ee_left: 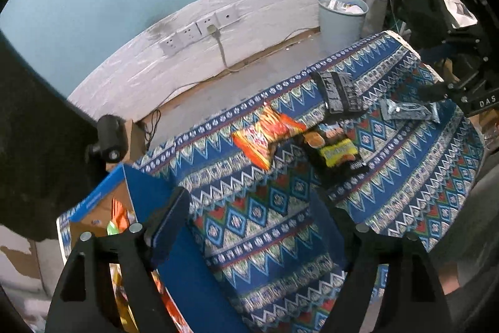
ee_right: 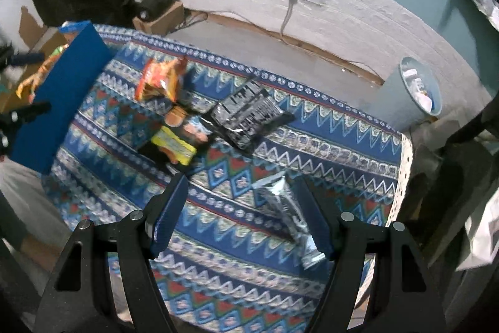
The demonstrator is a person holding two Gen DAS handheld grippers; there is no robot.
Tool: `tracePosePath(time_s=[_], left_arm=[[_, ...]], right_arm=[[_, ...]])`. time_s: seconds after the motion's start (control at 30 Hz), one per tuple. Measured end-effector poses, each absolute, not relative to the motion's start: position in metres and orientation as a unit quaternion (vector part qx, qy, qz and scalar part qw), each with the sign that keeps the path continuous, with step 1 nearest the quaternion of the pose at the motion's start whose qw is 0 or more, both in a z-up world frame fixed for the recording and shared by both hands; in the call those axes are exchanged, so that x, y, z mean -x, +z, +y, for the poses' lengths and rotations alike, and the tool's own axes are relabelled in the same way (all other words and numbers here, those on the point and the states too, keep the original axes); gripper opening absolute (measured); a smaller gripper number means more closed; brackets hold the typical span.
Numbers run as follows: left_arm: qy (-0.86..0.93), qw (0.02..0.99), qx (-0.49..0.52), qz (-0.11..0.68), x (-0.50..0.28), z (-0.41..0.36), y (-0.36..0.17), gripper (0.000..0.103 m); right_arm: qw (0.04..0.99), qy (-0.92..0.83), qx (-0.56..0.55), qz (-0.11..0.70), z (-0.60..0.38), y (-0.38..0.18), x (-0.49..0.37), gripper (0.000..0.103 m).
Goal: Organize snacks
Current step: 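Move both tools back over the remaining snacks on the tablecloth, then grasp the orange chip bag with the left tool while the right tool grasps the silver foil packet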
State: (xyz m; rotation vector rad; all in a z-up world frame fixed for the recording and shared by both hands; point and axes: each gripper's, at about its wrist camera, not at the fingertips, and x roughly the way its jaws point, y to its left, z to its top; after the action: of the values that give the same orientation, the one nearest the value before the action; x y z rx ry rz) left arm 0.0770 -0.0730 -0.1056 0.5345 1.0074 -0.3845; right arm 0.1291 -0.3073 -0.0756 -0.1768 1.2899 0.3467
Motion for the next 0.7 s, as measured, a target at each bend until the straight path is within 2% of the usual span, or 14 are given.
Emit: tracePosePath(time_s=[0.33, 0.7], left_arm=[[-0.218, 0.798, -0.289, 0.482, -0.119, -0.096, -0.157, 0.081], [-0.241, 0.766, -0.317, 0.504, -0.160, -0.126, -0.205, 0.081]], right_arm=[[0.759, 0.144, 0.061, 0.632, -0.340, -0.130, -0.127, 0.073], [0.722, 0.131, 0.105, 0.671, -0.361, -0.188, -0.122, 0.072]])
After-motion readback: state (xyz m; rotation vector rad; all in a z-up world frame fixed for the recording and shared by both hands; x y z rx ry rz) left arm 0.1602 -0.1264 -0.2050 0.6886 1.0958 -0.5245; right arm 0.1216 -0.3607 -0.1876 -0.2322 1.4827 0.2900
